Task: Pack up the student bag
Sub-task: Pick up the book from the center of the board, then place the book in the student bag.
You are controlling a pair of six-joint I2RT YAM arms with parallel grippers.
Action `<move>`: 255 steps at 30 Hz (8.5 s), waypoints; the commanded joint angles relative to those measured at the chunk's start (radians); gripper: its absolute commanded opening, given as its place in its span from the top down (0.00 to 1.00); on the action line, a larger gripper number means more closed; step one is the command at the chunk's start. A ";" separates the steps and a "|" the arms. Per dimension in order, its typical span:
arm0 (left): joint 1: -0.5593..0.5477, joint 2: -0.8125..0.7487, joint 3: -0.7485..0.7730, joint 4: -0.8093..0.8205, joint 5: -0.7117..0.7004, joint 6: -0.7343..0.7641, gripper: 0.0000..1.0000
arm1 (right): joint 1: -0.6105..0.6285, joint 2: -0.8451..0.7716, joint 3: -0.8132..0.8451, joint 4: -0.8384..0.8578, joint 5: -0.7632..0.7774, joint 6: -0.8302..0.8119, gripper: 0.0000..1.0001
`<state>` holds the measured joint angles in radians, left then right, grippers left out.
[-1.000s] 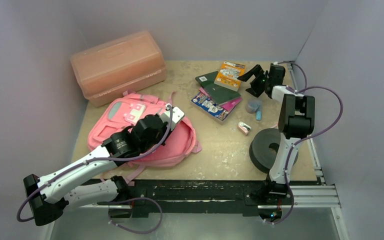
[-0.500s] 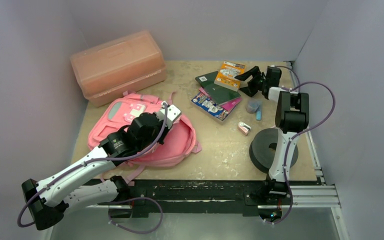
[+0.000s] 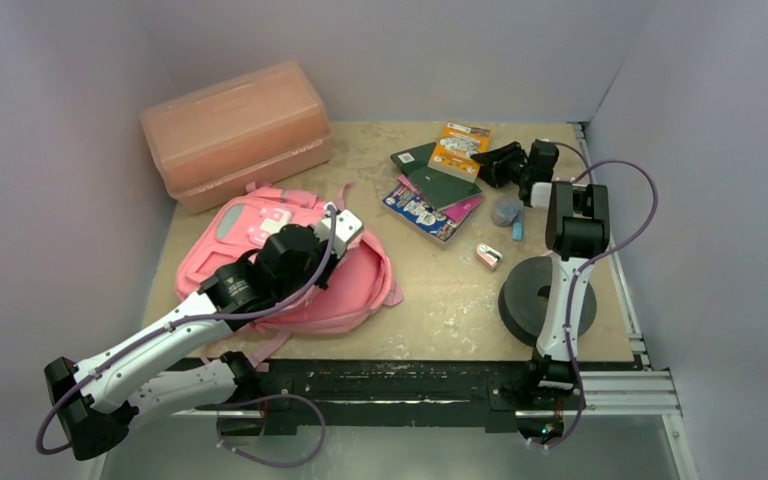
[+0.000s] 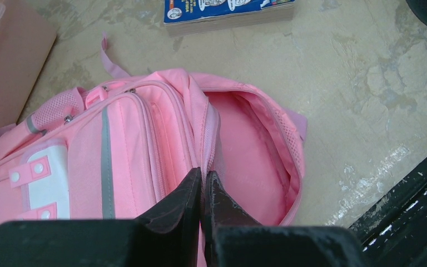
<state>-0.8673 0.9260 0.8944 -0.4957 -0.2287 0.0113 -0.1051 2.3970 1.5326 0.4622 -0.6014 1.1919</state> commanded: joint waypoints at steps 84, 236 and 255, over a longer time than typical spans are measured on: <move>0.697 0.372 -0.284 1.716 0.720 -1.694 1.00 | 0.861 -0.773 -0.861 0.918 0.545 0.357 0.01; -0.156 -0.030 0.314 -0.105 -0.484 0.099 1.00 | 1.001 -0.355 -0.283 0.351 0.355 0.215 1.00; -0.157 -0.040 0.265 -0.090 -0.488 0.033 1.00 | 1.083 -0.127 -0.091 0.357 0.497 0.088 0.86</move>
<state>-1.0214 0.9123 1.1473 -0.7216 -0.6807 0.0719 0.9489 2.2692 1.3579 0.7269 -0.1623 1.3331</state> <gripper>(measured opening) 0.022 0.279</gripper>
